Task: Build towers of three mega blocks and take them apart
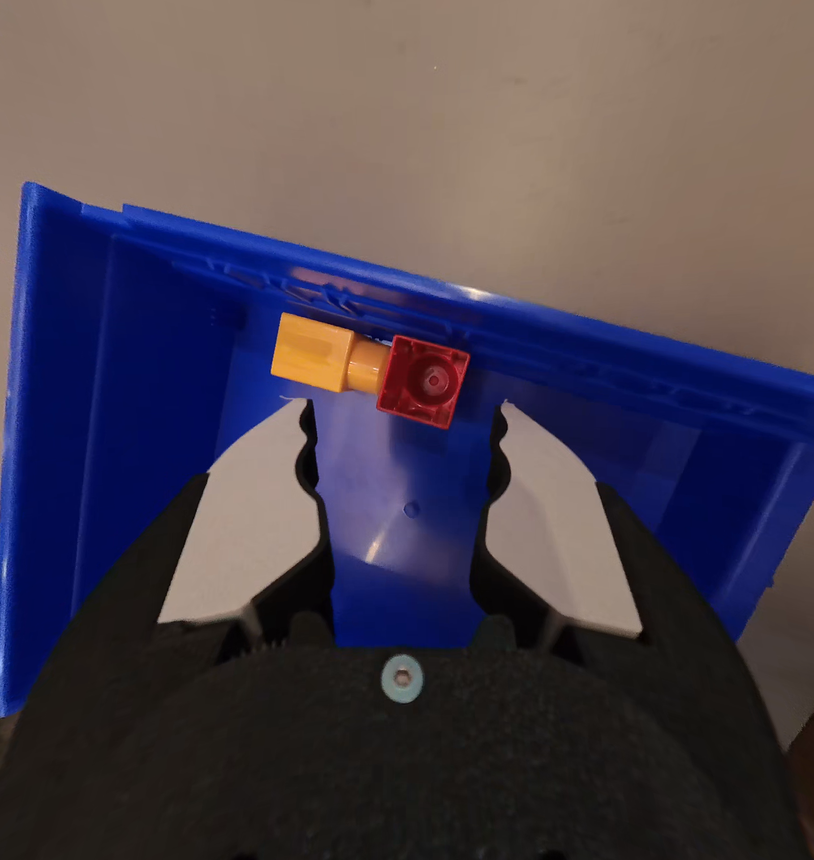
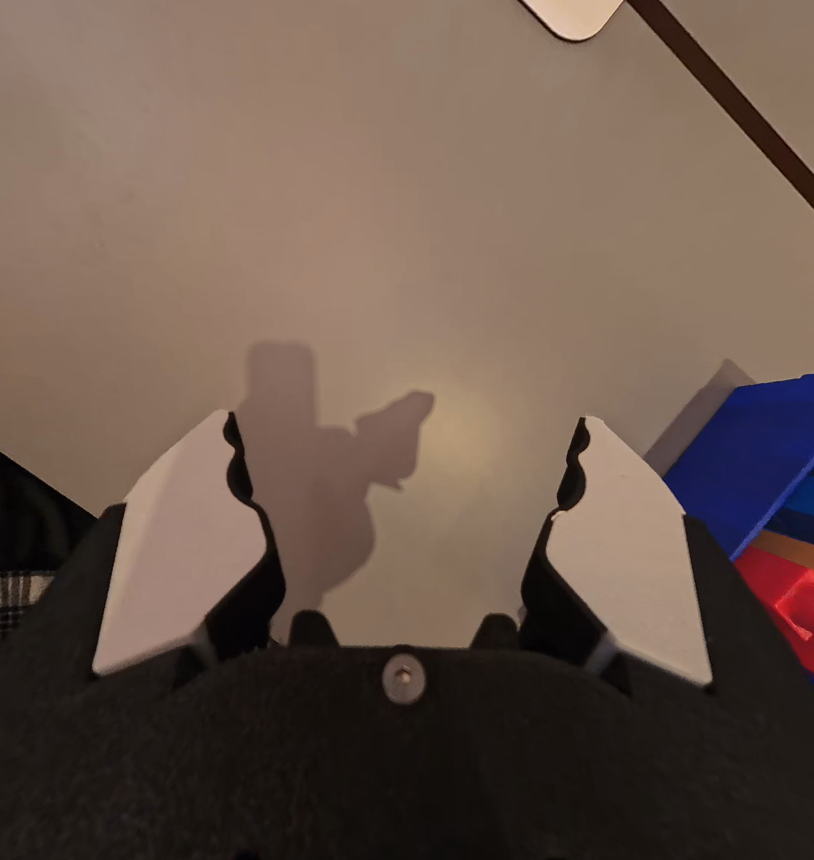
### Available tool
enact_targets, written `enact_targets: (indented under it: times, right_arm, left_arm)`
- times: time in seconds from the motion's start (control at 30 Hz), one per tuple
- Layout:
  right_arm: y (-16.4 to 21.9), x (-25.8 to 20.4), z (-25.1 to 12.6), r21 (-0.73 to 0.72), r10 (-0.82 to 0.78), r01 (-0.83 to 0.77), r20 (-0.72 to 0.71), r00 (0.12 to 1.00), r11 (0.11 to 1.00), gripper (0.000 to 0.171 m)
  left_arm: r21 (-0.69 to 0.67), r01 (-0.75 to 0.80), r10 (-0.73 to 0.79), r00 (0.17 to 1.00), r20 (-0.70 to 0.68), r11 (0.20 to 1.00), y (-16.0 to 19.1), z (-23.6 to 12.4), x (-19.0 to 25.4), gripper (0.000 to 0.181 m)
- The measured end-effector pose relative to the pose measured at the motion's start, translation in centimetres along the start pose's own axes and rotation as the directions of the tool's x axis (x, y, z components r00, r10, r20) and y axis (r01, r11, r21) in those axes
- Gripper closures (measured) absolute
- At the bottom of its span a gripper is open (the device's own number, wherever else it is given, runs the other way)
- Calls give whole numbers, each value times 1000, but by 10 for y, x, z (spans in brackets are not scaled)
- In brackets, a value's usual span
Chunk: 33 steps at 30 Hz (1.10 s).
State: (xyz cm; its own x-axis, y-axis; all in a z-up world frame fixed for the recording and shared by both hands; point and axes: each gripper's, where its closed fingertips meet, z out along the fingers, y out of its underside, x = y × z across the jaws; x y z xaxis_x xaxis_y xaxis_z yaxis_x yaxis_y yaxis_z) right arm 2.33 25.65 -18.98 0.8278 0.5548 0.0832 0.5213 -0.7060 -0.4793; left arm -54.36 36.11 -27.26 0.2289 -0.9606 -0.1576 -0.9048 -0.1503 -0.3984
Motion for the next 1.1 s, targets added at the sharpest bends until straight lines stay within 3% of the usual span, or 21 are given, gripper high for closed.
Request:
enact_targets:
  times: [0.13, 0.27, 0.4, 0.53, 0.77, 1.03, 1.1]
  right_arm:
    - [2, 1, 2, -7, -2, 2, 3, 1000, 1000, 42]
    - [6, 4, 1, -7, 13, -13, 3, 1000, 1000, 42]
    - [10, 7, 2, 0, 33, -33, 7, 999, 999, 42]
    - [15, 8, 6, -4, 45, -45, 18, 999, 999, 42]
    - [22, 12, 7, -3, 61, -61, 24, 998, 998, 42]
    - [27, 14, 8, -2, 69, -69, 25, 997, 998, 43]
    - [28, 14, 8, 0, 70, -70, 24, 997, 998, 43]
  left_arm:
    - [3, 46, -46, 998, 38, 999, 5, -5, -13, 108]
    - [50, 280, -283, 956, 71, 959, 17, -19, -43, 114]
    - [107, 569, -577, 813, 81, 816, 22, -19, -65, 113]
    - [174, 719, -736, 675, 53, 673, 16, -10, -70, 107]
    - [119, 814, -823, 564, 71, 568, 22, 12, -61, 86]
    - [7, 818, -811, 570, 131, 575, 34, 36, -54, 68]
    - [4, 806, -788, 578, 213, 592, 44, 30, -63, 70]
